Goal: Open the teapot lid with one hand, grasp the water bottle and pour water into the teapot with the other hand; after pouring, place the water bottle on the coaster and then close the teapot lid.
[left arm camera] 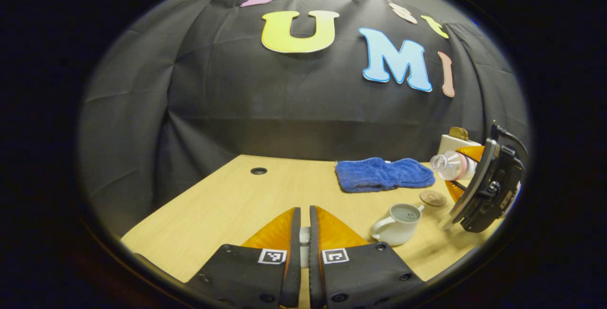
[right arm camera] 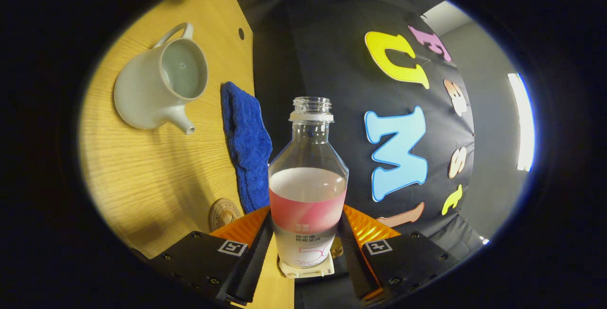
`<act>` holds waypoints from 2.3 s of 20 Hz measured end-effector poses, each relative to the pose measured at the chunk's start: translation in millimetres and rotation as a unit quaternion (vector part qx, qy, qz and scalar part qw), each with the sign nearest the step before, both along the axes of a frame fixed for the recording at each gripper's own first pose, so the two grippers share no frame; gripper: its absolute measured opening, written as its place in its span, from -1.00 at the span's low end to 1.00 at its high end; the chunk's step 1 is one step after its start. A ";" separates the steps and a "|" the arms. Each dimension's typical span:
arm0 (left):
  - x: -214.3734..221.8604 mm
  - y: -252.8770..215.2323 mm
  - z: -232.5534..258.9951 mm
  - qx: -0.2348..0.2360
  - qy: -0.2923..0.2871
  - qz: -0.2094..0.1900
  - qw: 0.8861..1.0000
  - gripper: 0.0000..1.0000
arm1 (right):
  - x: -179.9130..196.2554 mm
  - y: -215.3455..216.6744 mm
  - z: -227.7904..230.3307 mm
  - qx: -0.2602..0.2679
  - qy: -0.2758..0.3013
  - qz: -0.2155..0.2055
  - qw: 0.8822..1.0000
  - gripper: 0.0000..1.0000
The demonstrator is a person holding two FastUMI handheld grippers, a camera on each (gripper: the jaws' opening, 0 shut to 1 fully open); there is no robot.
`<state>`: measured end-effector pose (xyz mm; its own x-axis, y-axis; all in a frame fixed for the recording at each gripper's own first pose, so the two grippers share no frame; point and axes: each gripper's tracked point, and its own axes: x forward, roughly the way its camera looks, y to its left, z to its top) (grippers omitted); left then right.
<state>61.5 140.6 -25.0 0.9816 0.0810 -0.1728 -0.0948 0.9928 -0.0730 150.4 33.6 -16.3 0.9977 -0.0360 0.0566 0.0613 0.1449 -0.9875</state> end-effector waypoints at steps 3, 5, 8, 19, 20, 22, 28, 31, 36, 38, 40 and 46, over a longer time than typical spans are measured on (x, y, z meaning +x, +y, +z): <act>-0.3 1.7 -0.2 0.002 0.002 0.000 1.000 -0.74 | -2.3 6.1 -2.8 -0.035 -0.006 0.005 0.999 0.51; -0.4 1.8 -1.4 0.003 0.003 0.001 1.000 -0.74 | -2.4 8.1 -2.1 -0.063 -0.011 0.011 0.998 0.51; -1.8 3.4 -2.5 0.003 0.004 0.001 1.000 -0.71 | -3.3 14.5 2.2 -0.093 -0.022 0.024 0.995 0.51; -4.5 1.4 -5.7 0.003 0.008 0.001 1.000 -0.72 | -6.1 32.6 15.7 -0.188 -0.056 0.054 0.979 0.50; -4.1 1.5 -4.8 0.002 0.008 0.000 1.000 -0.72 | -6.3 33.0 16.4 -0.192 -0.059 0.054 0.978 0.50; -4.4 0.0 -5.6 0.002 0.009 -0.001 1.000 -0.72 | -8.1 36.5 17.7 -0.202 -0.065 0.055 0.976 0.51; -4.9 -0.3 -6.4 0.003 0.010 -0.002 1.000 -0.72 | -10.1 39.6 22.4 -0.223 -0.080 0.059 0.970 0.51; -4.6 -0.7 -8.0 0.003 0.011 -0.003 1.000 -0.71 | -11.1 43.0 22.6 -0.229 -0.087 0.062 0.968 0.51; -4.8 -1.4 -8.6 0.004 0.013 -0.005 1.000 -0.72 | -11.7 45.7 25.0 -0.244 -0.096 0.068 0.963 0.51; -4.9 -4.0 -9.4 0.004 0.014 -0.006 1.000 -0.74 | -11.6 46.3 27.4 -0.251 -0.101 0.069 0.960 0.51; -4.4 -4.6 -9.1 0.005 0.015 -0.008 1.000 -0.74 | -10.9 46.8 29.2 -0.258 -0.105 0.071 0.958 0.51; -3.6 -6.0 -11.4 0.006 0.016 -0.011 1.000 -0.72 | -10.7 48.7 35.6 -0.278 -0.119 0.076 0.950 0.51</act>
<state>57.9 134.6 -36.4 0.9771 0.0612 -0.2039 -0.0748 0.9954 -0.0592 139.8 82.3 19.3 0.9453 0.2095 0.2501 0.3133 -0.3690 -0.8750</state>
